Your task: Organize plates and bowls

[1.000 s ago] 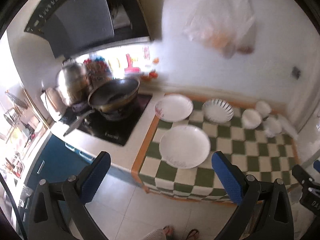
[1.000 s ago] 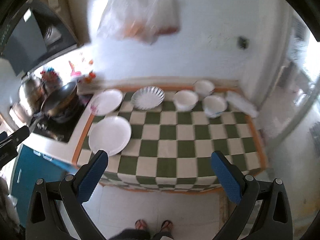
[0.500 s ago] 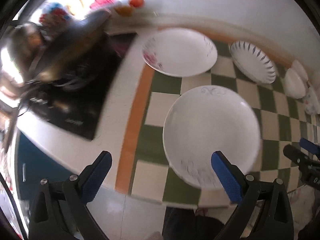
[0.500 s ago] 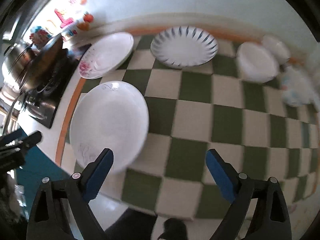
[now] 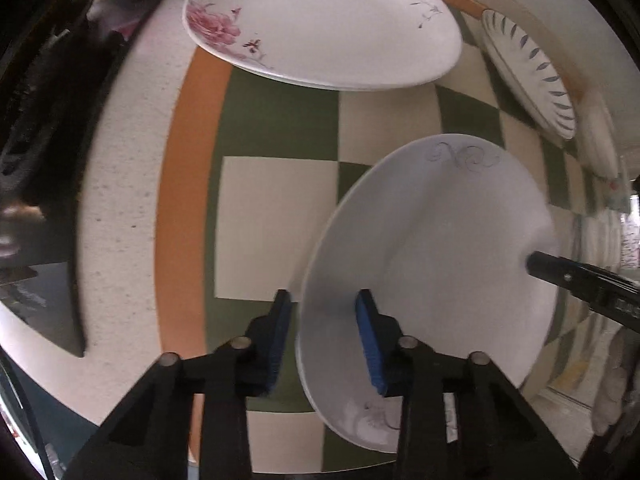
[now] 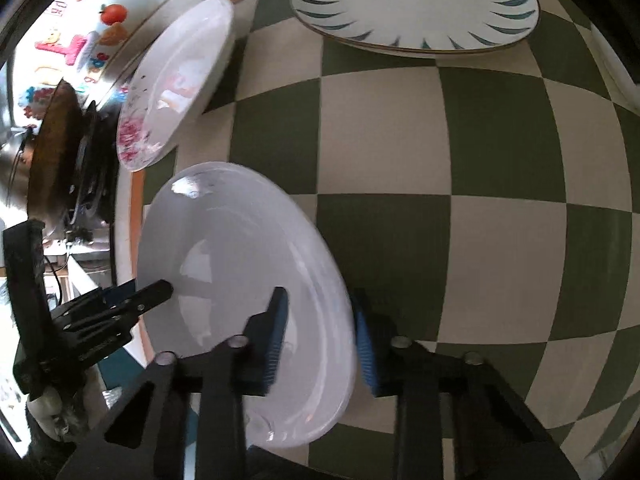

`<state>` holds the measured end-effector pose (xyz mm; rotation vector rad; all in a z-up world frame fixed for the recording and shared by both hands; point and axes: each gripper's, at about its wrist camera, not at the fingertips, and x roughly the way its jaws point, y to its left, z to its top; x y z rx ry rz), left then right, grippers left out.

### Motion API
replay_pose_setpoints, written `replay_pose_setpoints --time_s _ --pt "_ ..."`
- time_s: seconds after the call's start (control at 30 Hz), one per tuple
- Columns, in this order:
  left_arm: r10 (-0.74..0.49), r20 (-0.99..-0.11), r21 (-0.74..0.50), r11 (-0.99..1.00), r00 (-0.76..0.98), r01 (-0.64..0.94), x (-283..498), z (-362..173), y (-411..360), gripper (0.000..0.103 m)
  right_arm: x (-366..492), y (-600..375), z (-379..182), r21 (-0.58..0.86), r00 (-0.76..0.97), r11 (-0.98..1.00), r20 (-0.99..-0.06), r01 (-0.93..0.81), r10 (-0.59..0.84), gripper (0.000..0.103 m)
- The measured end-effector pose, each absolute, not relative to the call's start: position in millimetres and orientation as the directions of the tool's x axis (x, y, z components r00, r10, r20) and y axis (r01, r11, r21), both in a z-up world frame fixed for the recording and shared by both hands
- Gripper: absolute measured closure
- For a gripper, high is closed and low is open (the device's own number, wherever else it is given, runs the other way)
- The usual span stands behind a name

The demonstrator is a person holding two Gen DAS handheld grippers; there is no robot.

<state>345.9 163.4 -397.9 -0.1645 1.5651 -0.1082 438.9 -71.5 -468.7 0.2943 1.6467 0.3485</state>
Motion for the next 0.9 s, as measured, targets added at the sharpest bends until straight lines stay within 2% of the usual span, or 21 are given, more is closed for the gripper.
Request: replay_pose_setpoints --time_s 0.03,0.13,0.57,0.9 --pt "-0.170 -0.985 -0.170 0.985 0.007 -0.039 344.9 -396.7 163.3 0.076 439.0 -71.4 -470.0 0.392 -0.097 0.920 -0.916 -0.013 0.389 0.085" --pt "-0.167 -0.986 -0.167 0.984 0.013 -0.060 342.5 -394.3 164.0 0.076 437.8 -78.5 -472.2 0.419 -0.102 0.908 -0.903 0.010 0.418 0.087" --pt "-0.141 -0.989 -0.144 0.987 0.045 -0.073 338.8 -349.1 124.3 0.077 429.1 -114.9 -460.7 0.468 -0.128 0.883 -0.878 -0.020 0.462 0.088" --pt "-0.175 -0.983 -0.175 0.985 0.055 0.015 341.4 -337.9 62.2 0.077 424.0 -192.1 -443.7 0.438 -0.066 0.898 -0.896 0.045 0.440 0.088"
